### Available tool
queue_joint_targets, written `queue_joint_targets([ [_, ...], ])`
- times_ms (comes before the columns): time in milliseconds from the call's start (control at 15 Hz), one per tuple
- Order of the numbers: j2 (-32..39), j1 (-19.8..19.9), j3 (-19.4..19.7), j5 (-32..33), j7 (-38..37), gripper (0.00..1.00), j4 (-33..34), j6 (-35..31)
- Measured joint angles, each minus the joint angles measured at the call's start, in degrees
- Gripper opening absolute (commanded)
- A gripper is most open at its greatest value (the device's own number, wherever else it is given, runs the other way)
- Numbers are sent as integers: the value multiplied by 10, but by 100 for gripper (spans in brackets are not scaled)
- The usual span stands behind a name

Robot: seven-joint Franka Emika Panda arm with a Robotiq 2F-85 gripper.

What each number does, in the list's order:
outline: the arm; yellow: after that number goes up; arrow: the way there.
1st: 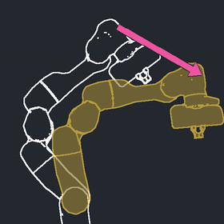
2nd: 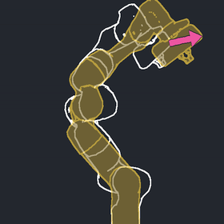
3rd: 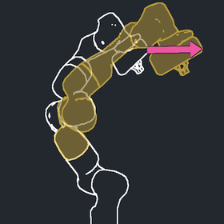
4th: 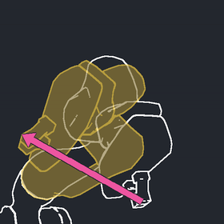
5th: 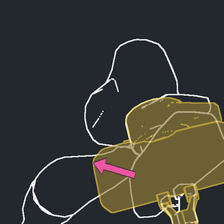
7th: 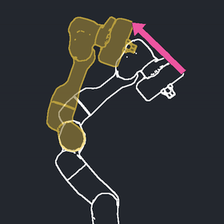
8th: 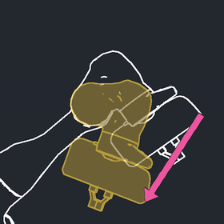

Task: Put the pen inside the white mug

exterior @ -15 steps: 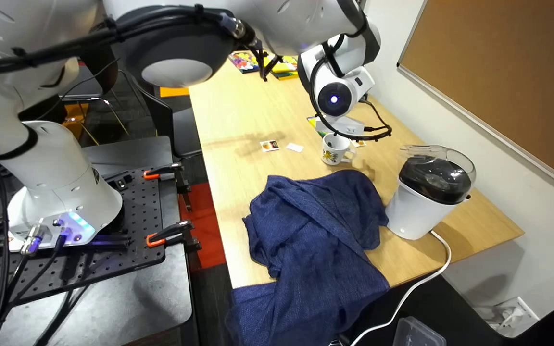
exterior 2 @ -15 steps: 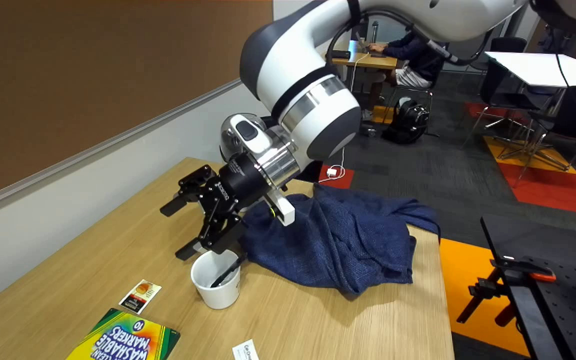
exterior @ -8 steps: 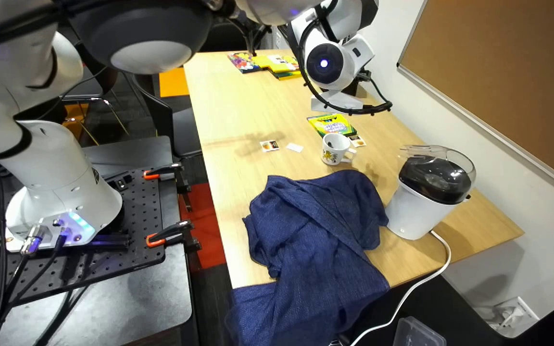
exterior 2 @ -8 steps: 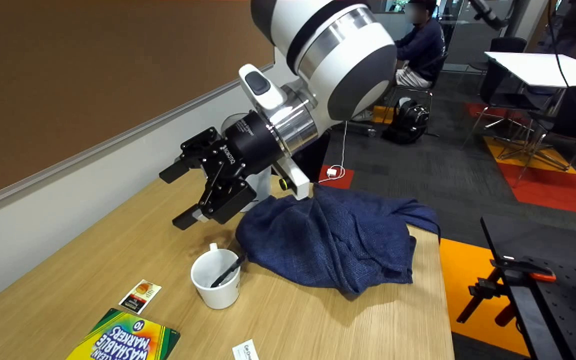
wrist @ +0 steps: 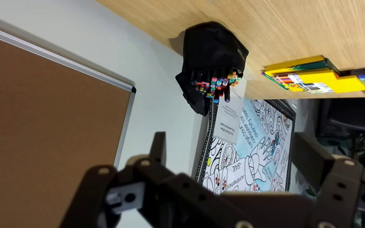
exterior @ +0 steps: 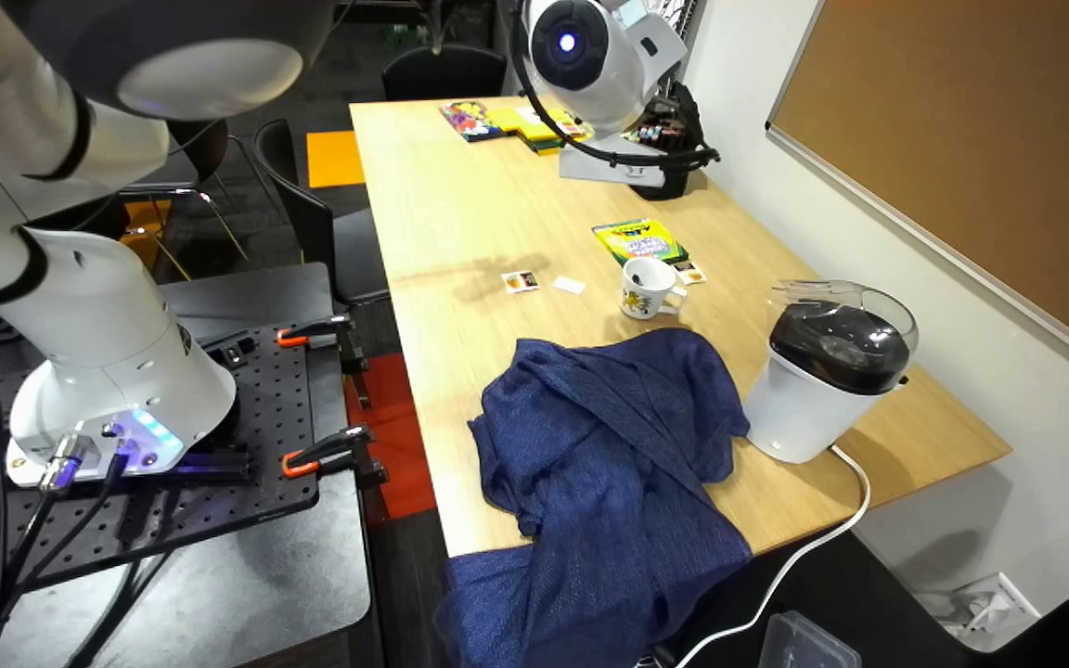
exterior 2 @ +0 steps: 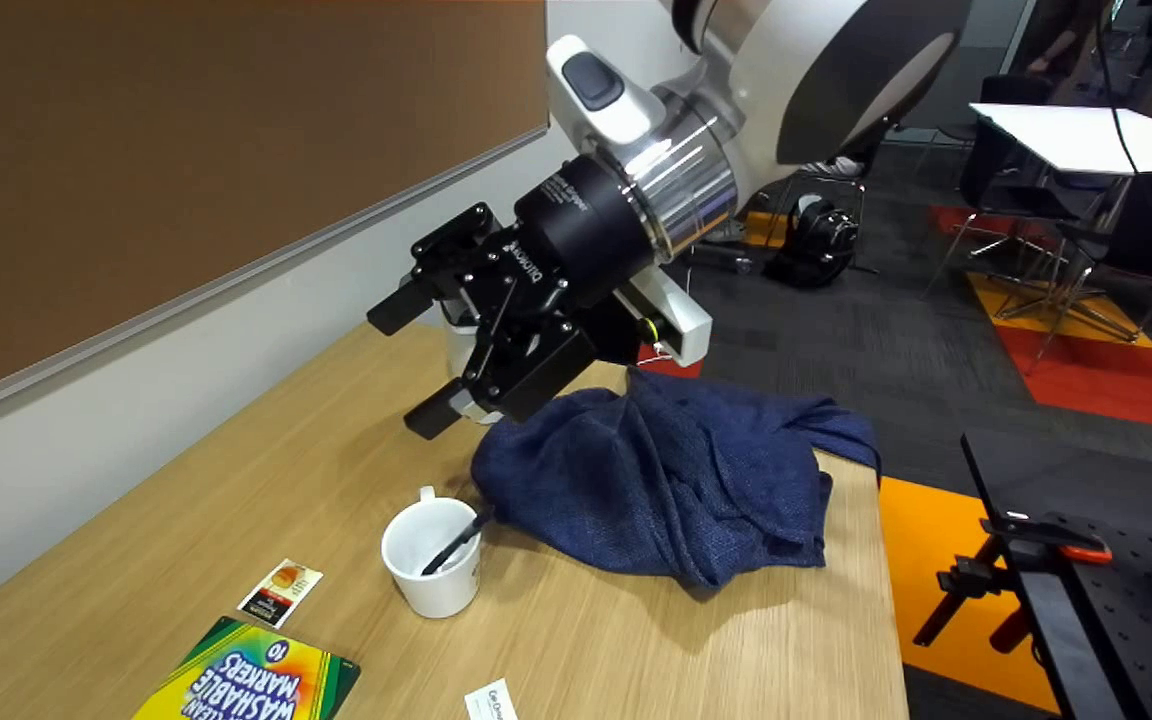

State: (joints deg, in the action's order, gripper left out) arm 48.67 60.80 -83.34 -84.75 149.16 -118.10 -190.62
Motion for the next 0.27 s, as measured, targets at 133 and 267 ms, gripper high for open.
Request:
queue_joint_targets([
  [133, -1, 25, -29, 0, 0, 100, -22, -17],
  [267, -1, 40, -44, 0, 0, 100, -35, -22],
])
